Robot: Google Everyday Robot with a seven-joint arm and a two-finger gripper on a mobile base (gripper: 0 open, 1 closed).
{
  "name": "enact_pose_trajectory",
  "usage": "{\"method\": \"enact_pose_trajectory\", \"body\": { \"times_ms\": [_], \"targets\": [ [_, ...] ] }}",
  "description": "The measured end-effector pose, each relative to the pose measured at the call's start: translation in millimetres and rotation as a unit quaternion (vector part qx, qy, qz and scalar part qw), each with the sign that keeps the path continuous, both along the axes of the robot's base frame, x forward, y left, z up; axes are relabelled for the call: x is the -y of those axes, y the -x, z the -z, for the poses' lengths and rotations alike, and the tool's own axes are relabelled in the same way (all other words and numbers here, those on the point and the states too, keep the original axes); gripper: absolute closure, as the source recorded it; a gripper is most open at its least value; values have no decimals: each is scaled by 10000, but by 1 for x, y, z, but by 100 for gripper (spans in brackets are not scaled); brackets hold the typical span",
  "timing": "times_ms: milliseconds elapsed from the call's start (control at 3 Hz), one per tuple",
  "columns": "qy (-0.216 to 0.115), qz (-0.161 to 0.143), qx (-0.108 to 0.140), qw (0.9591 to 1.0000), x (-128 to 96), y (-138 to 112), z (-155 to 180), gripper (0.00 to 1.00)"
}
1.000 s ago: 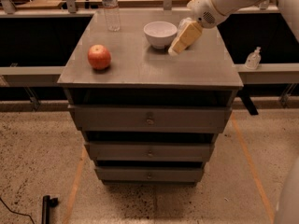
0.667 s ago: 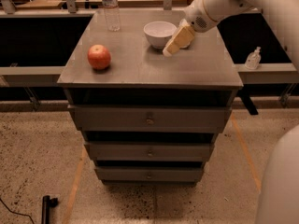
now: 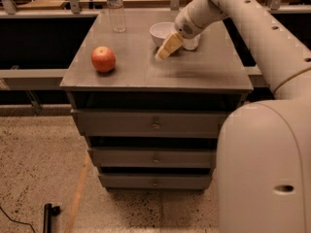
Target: Move white bowl near water bottle
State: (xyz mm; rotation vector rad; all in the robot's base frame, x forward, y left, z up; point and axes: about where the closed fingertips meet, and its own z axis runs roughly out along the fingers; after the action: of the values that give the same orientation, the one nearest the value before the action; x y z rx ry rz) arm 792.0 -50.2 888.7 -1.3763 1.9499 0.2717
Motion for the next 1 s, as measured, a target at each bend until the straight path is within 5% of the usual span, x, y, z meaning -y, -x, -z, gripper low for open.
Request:
{"method": "enact_pose_trajectory", "body": {
  "times_ms": [333, 1000],
  "targets": [
    [13, -87, -119, 9999, -14, -14, 13, 0],
    [174, -358, -218, 9990, -29, -22, 27, 42]
  ]
}}
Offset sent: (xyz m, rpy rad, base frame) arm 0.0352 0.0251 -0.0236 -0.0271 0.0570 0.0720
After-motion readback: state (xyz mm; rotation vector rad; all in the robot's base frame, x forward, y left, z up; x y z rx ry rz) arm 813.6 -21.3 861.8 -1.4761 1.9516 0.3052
